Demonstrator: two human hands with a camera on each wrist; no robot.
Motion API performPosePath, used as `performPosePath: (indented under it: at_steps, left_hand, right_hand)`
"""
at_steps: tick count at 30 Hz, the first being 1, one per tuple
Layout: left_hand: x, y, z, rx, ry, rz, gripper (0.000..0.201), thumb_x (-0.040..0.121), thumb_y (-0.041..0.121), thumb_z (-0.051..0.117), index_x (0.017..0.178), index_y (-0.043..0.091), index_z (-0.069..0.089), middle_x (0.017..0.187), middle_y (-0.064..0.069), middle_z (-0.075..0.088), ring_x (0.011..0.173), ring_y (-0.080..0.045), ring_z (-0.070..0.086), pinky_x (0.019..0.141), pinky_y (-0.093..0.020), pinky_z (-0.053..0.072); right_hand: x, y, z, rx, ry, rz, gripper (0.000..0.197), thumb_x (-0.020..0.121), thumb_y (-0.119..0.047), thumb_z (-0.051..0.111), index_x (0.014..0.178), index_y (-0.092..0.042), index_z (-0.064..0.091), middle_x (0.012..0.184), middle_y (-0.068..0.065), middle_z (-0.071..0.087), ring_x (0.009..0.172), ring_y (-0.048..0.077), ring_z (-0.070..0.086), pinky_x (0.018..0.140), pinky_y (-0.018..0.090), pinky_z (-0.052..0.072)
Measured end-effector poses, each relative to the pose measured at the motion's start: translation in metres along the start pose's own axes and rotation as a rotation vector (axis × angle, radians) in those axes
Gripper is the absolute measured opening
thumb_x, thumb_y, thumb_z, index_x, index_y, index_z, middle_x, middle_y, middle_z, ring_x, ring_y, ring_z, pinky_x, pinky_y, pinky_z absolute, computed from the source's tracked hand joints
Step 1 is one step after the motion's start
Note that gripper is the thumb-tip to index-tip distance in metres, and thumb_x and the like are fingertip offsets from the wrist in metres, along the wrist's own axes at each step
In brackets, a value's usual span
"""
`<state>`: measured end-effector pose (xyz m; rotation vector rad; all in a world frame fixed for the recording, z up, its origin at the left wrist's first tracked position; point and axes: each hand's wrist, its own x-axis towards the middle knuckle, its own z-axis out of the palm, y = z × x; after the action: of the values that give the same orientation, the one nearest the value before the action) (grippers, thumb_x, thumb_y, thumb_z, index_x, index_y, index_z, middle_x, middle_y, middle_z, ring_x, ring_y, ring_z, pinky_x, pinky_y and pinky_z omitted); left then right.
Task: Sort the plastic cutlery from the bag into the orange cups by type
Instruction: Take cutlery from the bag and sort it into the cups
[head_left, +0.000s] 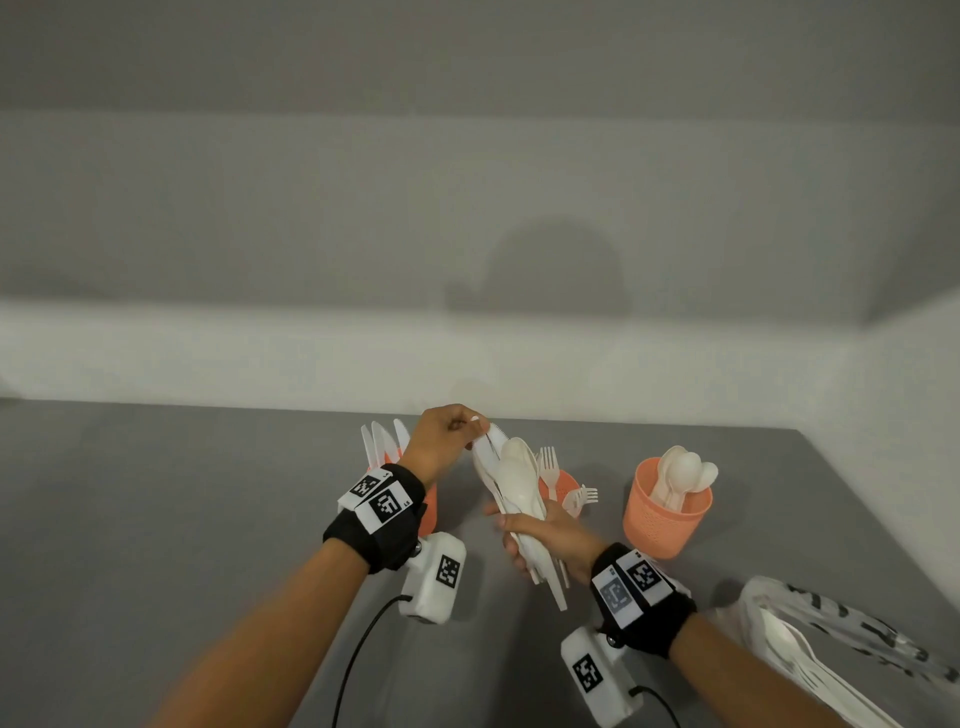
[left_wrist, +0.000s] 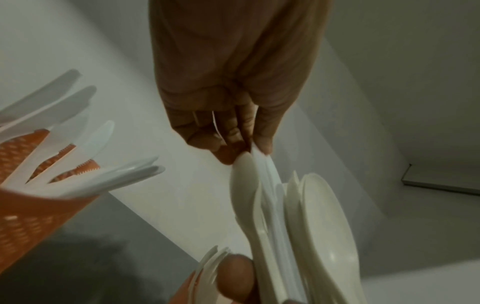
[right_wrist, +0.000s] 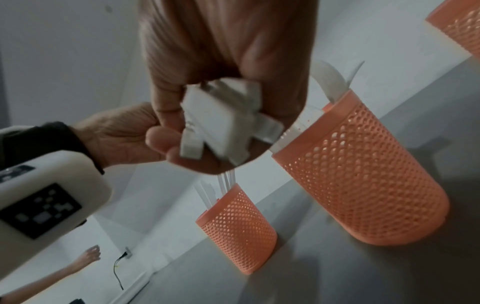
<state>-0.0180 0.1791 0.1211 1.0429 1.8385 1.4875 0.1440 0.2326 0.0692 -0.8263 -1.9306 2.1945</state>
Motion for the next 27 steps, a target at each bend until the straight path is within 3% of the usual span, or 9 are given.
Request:
performPosePath:
  at_steps: [4,8,11,14,17,19,21,23,27]
  left_hand:
    - [0.004,0.0,-0.002,0.01,0.068,0.002,0.014,0.094,0.009,0.05,0.082,0.006,0.057,0.068,-0.001,0.054,0.058,-0.01,0.047,0.042,-0.005,0.036]
    - [0.004,-0.005,-0.003,0.019,0.176,0.002,0.021,0.095,0.013,0.047,0.075,0.012,0.054,0.067,-0.001,0.056,0.056,-0.01,0.049,0.041,-0.006,0.035]
    - [0.002,-0.007,-0.002,0.005,0.234,-0.008,0.016,0.096,0.017,0.044,0.087,0.008,0.053,0.068,0.0,0.055,0.057,-0.01,0.05,0.047,-0.013,0.038]
    - [0.001,-0.01,-0.002,-0.049,0.208,-0.031,0.021,0.096,0.021,0.046,0.087,0.005,0.055,0.069,-0.002,0.054,0.058,-0.011,0.047,0.054,-0.02,0.036]
    - [-0.005,-0.013,0.001,-0.135,0.141,-0.071,0.02,0.094,0.019,0.051,0.096,0.002,0.062,0.07,0.0,0.054,0.055,-0.004,0.048,0.051,-0.012,0.038]
    - [-0.007,-0.014,0.002,-0.154,0.094,-0.09,0.014,0.093,0.016,0.053,0.092,0.006,0.062,0.07,0.002,0.054,0.053,0.0,0.049,0.05,-0.01,0.038]
    - [-0.006,-0.014,-0.001,-0.111,0.049,-0.109,0.012,0.093,0.016,0.053,0.088,0.008,0.06,0.072,0.001,0.053,0.06,-0.006,0.046,0.053,-0.015,0.036]
    - [-0.004,-0.011,-0.004,-0.102,0.04,-0.108,0.013,0.094,0.016,0.05,0.096,0.006,0.058,0.075,-0.001,0.054,0.064,-0.009,0.045,0.055,-0.017,0.036]
    - [-0.001,0.003,-0.019,-0.234,0.107,-0.091,0.013,0.098,0.015,0.04,0.104,0.006,0.049,0.085,-0.007,0.061,0.073,-0.014,0.059,0.051,-0.016,0.051]
  right_hand:
    - [-0.001,-0.001,-0.003,0.085,-0.05,0.014,0.018,0.093,-0.022,0.053,0.109,-0.022,0.062,0.056,-0.001,0.056,0.048,0.011,0.054,0.048,0.024,0.048]
    - [0.002,0.001,-0.006,0.173,-0.069,0.042,0.025,0.093,-0.032,0.052,0.114,-0.023,0.063,0.058,-0.001,0.054,0.044,0.009,0.05,0.044,0.02,0.044]
    - [0.004,0.004,-0.007,0.176,-0.058,0.039,0.031,0.093,-0.035,0.051,0.119,-0.02,0.061,0.057,-0.002,0.052,0.04,0.007,0.045,0.04,0.018,0.039]
    - [0.006,0.008,-0.008,0.175,-0.057,0.03,0.032,0.093,-0.034,0.051,0.121,-0.021,0.059,0.056,-0.003,0.05,0.039,0.006,0.041,0.039,0.017,0.036]
    - [0.009,0.009,-0.01,0.181,-0.065,0.024,0.03,0.094,-0.034,0.05,0.119,-0.023,0.059,0.054,-0.005,0.047,0.039,0.005,0.036,0.038,0.016,0.032]
    - [0.01,0.01,-0.011,0.173,-0.071,0.026,0.028,0.094,-0.035,0.049,0.118,-0.024,0.06,0.053,-0.006,0.045,0.04,0.005,0.034,0.038,0.016,0.03]
    - [0.011,0.012,-0.012,0.165,-0.076,0.025,0.028,0.093,-0.036,0.05,0.117,-0.025,0.06,0.054,-0.006,0.045,0.04,0.005,0.034,0.038,0.016,0.03]
    - [0.011,0.013,-0.012,0.162,-0.067,0.02,0.029,0.093,-0.036,0.05,0.117,-0.023,0.06,0.055,-0.006,0.046,0.041,0.006,0.035,0.039,0.017,0.03]
    - [0.014,0.013,-0.013,0.126,-0.012,0.031,0.031,0.092,-0.037,0.053,0.113,-0.016,0.059,0.054,-0.006,0.045,0.039,0.005,0.034,0.038,0.017,0.03]
